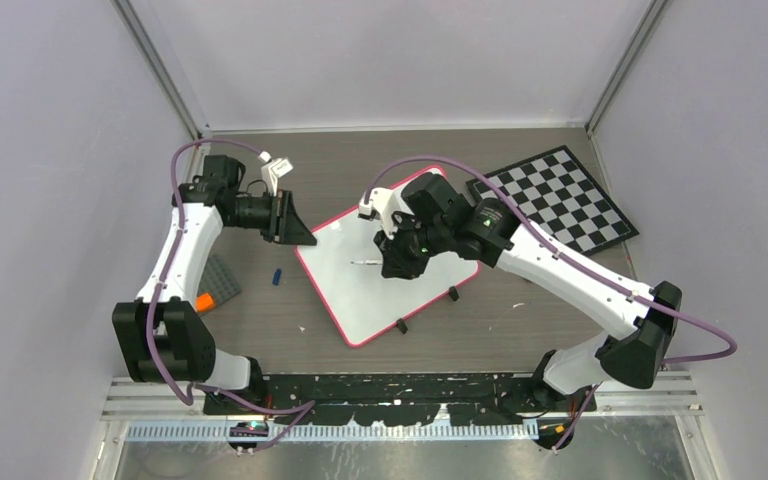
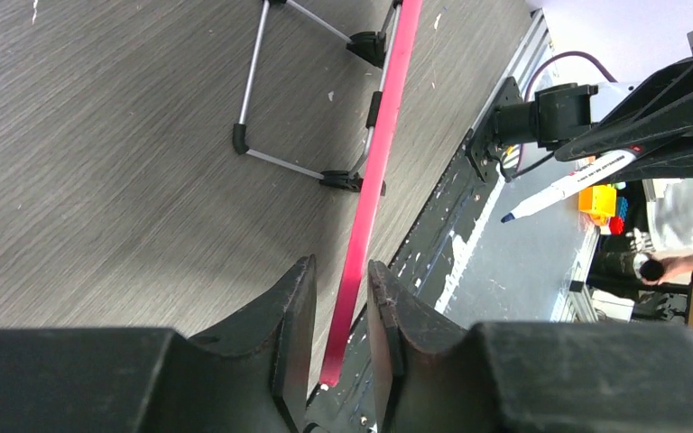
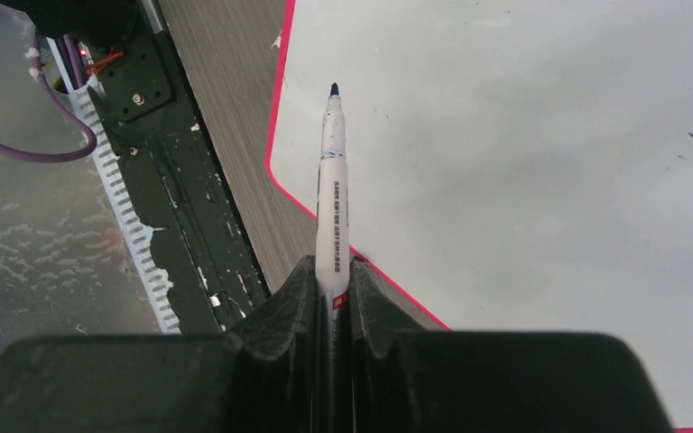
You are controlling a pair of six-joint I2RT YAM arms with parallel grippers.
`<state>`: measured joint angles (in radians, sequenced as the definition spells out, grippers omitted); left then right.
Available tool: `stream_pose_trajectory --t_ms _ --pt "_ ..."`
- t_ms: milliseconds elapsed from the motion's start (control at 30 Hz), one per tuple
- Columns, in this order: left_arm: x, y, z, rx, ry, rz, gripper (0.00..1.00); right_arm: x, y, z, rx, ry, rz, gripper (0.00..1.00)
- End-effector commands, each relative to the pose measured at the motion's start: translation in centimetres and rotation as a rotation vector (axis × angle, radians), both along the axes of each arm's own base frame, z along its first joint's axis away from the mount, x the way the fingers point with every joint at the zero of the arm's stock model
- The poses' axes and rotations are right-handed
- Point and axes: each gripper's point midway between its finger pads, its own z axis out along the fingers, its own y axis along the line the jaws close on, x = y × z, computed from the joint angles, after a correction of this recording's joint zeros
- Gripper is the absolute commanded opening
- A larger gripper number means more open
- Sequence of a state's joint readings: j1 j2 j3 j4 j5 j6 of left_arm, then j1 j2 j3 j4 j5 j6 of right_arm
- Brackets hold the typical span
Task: Write a sentence on the whiteboard
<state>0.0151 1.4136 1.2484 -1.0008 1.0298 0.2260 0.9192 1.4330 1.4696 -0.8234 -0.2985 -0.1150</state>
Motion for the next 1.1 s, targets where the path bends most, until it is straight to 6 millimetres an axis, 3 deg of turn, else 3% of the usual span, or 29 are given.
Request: stream_pose_trajectory --t_ms 0,200,400,700,1067 --pt "0.6 0.0 1.3 0.006 -0.047 -0.003 0.29 -0.3 0.9 2.2 0.086 -0.028 0.029 0.00" --pt "1.1 0.0 1.0 0.008 -0.045 0.005 0.15 0.4 2.5 3.2 0.098 -0.052 0.029 0.00" --pt "1.4 0.1 1.0 0.010 -0.043 0.003 0.12 0.1 4.1 2.9 0.066 -0.068 0.071 0.00" --pt "1.2 0.2 0.7 0.020 -0.057 0.001 0.00 0.2 4.8 2.6 0.072 -0.065 0.061 0.00" --pt "1.1 0.3 0.6 0.033 -0.055 0.002 0.00 -0.5 6.3 1.7 0.046 -0.070 0.063 0.00"
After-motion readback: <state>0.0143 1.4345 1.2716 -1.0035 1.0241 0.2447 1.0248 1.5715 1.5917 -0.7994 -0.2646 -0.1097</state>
